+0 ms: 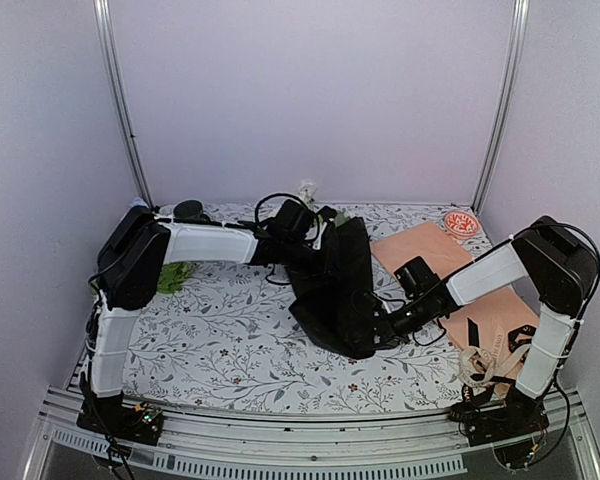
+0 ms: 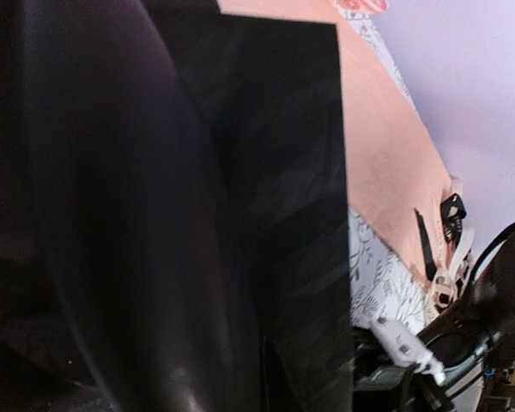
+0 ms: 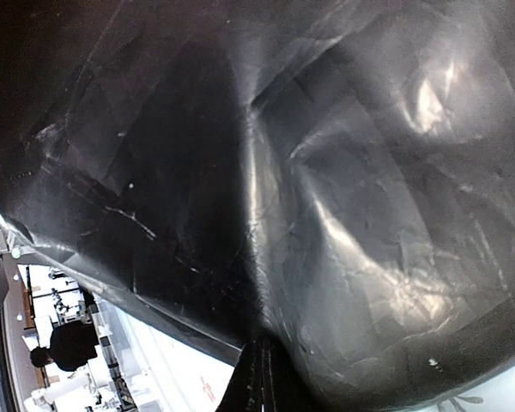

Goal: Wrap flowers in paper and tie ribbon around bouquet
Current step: Fold the 2/3-folded wrapping paper at the center of the board.

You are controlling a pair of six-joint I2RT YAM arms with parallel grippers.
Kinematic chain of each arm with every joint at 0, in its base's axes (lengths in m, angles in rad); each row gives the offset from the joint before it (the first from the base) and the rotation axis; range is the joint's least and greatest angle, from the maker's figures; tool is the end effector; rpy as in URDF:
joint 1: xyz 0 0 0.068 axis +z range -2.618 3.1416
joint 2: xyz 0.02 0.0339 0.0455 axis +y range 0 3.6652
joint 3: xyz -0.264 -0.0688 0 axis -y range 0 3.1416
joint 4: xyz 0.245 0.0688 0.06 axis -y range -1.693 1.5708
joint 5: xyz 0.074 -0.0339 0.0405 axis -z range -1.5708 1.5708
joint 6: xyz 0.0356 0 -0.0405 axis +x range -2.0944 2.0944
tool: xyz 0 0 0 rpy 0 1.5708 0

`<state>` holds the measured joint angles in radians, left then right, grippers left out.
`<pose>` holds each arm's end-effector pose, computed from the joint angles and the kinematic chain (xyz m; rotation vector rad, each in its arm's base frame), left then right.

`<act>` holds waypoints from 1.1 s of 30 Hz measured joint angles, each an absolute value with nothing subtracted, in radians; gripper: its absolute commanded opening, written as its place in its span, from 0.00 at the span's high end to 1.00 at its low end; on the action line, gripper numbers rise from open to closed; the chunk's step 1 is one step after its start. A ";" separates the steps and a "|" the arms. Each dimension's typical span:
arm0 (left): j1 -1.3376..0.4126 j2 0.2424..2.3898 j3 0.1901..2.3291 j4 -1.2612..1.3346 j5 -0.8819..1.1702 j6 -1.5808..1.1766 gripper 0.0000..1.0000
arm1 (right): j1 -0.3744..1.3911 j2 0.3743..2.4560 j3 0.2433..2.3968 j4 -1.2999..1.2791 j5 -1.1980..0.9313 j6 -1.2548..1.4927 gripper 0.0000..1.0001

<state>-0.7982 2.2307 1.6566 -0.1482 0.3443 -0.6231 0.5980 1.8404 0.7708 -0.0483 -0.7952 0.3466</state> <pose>0.3410 -0.3670 0.1683 0.4146 2.4757 -1.0671 0.2369 0.1921 0.0930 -0.6198 2.7440 1.3407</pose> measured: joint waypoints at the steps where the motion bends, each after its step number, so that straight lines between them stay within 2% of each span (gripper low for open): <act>1: -0.798 2.204 1.607 -0.145 0.329 -0.620 1.00 | 0.598 1.840 0.776 -0.060 -0.791 0.342 1.00; 4: -0.788 2.065 1.387 -0.130 0.269 -0.620 1.00 | 0.600 1.839 0.778 -0.070 -0.785 0.336 1.00; 6: -0.776 1.951 1.239 -0.126 0.232 -0.625 0.95 | 0.601 1.839 0.778 -0.072 -0.784 0.334 1.00; 8: -0.753 1.833 1.116 -0.128 0.187 -0.634 0.85 | 0.601 1.839 0.777 -0.076 -0.783 0.333 1.00; 10: -0.731 1.755 1.047 -0.124 0.149 -0.643 0.69 | 0.601 1.838 0.778 -0.084 -0.780 0.331 0.99; 12: -0.718 1.719 1.009 -0.118 0.133 -0.640 0.61 | 0.602 1.836 0.781 -0.091 -0.775 0.326 1.00; 16: -0.718 1.699 0.958 -0.146 0.068 -0.656 0.58 | 0.604 1.834 0.789 -0.109 -0.764 0.319 0.99; 20: -0.755 1.580 0.952 -0.260 -0.129 -0.657 0.56 | 0.607 1.833 0.793 -0.117 -0.757 0.317 0.99; 23: -0.858 1.503 1.080 -0.340 -0.315 -0.623 0.55 | 0.609 1.832 0.797 -0.126 -0.751 0.317 0.99; 25: -0.945 1.502 1.199 -0.325 -0.384 -0.585 0.60 | 0.609 1.832 0.800 -0.131 -0.748 0.317 1.00; 29: -1.027 1.582 1.298 -0.221 -0.305 -0.514 0.65 | 0.610 1.833 0.805 -0.138 -0.746 0.317 1.00; 33: -1.031 1.819 1.380 -0.222 -0.210 -0.490 0.64 | 0.610 1.834 0.807 -0.142 -0.747 0.317 0.99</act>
